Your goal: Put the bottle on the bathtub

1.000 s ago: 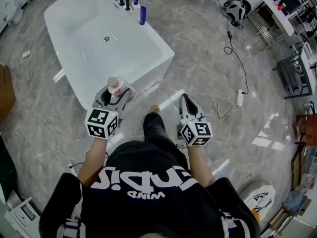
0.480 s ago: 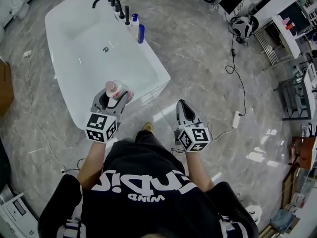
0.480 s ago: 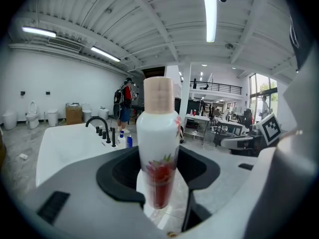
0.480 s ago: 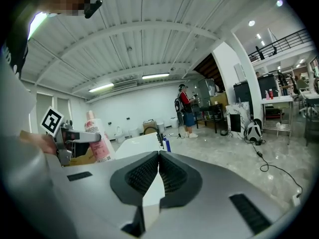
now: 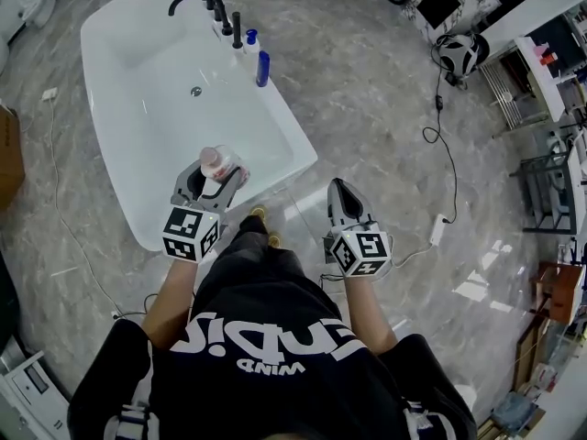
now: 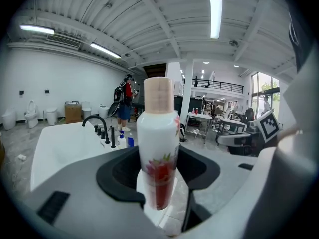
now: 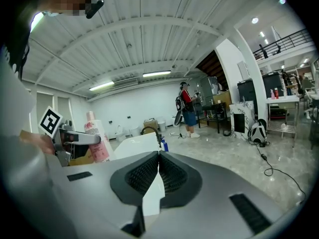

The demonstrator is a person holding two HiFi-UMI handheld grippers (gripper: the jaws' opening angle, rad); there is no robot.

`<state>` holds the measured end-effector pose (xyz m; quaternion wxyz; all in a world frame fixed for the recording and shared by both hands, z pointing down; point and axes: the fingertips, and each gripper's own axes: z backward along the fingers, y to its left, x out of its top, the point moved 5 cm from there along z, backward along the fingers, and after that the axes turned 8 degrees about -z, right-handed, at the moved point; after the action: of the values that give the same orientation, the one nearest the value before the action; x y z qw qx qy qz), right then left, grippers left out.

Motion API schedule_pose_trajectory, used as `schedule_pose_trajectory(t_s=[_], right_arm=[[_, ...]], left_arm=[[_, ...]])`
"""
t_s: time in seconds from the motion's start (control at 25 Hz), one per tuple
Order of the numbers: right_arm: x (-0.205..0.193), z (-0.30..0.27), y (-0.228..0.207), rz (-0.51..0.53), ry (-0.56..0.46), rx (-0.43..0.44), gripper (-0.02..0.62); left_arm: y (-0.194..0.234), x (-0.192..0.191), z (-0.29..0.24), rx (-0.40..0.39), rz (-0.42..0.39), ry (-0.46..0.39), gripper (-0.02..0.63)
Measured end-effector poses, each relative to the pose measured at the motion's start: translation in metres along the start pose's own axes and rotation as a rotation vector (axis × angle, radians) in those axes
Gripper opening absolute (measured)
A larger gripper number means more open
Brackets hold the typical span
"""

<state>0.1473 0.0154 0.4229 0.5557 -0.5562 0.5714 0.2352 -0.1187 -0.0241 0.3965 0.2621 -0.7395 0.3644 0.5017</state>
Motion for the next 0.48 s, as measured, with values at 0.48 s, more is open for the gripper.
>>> schedule_pose_trajectory(t_s=[0.48], right_arm=[[0.011,-0.077,-0.026,-0.011,0.033,-0.018,0.025]], left_arm=[[0.041,0.003,-0.089,-0.052,-0.022,0.027,0.224]])
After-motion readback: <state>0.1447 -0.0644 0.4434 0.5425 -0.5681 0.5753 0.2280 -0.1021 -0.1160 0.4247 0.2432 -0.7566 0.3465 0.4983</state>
